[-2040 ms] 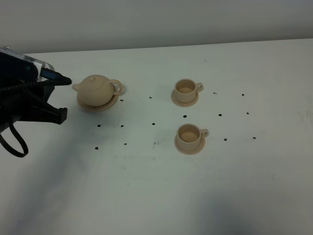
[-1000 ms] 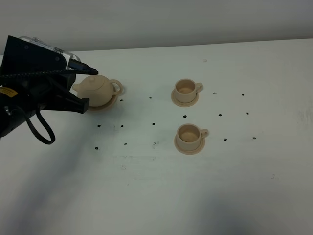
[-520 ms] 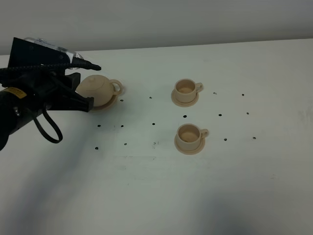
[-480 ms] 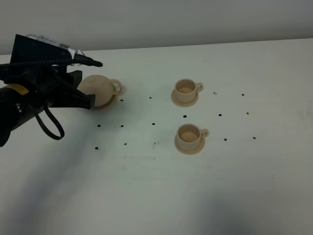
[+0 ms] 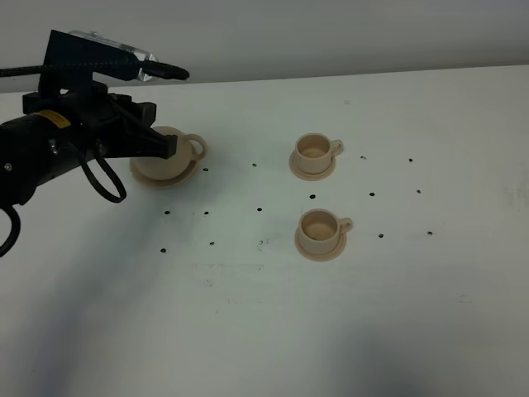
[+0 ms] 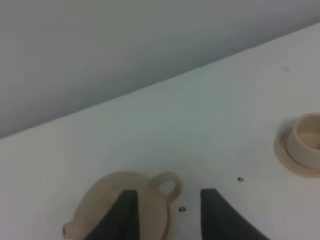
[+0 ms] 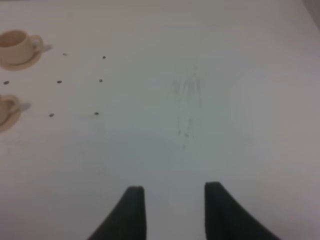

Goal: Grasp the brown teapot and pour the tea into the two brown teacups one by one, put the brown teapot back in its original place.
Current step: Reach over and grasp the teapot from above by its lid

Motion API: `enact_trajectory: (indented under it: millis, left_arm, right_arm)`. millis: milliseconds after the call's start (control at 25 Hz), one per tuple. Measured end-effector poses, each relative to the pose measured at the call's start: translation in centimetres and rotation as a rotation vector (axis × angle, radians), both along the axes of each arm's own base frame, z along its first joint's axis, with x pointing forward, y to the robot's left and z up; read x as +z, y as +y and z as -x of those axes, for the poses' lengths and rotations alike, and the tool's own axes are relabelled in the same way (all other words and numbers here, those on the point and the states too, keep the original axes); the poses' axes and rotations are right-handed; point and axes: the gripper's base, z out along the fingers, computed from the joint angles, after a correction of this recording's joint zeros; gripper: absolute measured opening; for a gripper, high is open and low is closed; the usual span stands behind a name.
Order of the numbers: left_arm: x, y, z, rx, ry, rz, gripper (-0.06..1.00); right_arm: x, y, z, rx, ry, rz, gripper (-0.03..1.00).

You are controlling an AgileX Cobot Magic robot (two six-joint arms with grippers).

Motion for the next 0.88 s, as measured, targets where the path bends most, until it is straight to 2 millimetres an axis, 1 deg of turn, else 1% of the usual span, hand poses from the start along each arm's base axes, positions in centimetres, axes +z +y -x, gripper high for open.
enact_trajectory:
  millis: [160, 360, 880]
  left_arm:
    - [-0.2, 0.3, -1.1, 0.035, 0.024, 0.028, 0.28]
    - [-0.2, 0.0, -2.7, 0.037, 0.038, 0.032, 0.28]
    - [-1.9, -1.2, -6.5, 0.025, 0.078, 0.014, 0.28]
  right_arm:
    - [0.0, 0.0, 0.0, 0.000, 0.000, 0.000, 0.31]
    - [0.0, 0.0, 0.0, 0.000, 0.000, 0.000, 0.31]
    - [0.0, 0.0, 0.0, 0.000, 0.000, 0.000, 0.31]
